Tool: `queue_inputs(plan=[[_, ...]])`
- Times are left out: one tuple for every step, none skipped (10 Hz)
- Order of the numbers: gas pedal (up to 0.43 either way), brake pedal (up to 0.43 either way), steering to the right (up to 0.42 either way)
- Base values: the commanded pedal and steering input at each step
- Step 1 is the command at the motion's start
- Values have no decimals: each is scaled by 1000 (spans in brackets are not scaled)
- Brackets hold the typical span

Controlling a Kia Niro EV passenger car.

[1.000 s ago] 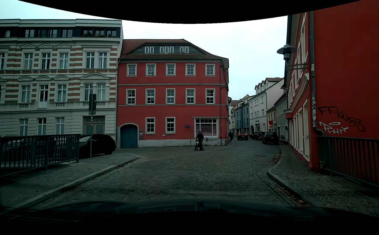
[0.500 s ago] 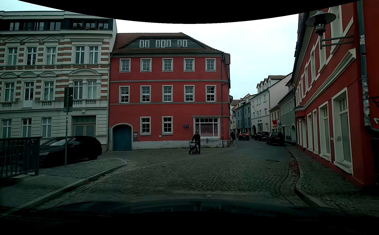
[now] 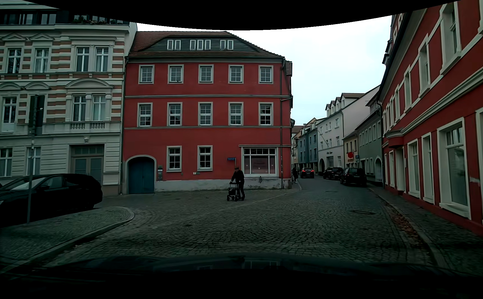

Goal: Follow the waypoints while adhering to traffic rules and regulations

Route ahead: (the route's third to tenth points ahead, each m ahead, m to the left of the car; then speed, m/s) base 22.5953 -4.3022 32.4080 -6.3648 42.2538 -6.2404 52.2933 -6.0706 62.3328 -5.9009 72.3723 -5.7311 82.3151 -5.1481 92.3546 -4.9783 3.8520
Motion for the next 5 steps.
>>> queue_inputs(plan=[[79, 0, 126], [79, 0, 158], [87, 0, 189], [87, 0, 215], [87, 0, 241]])
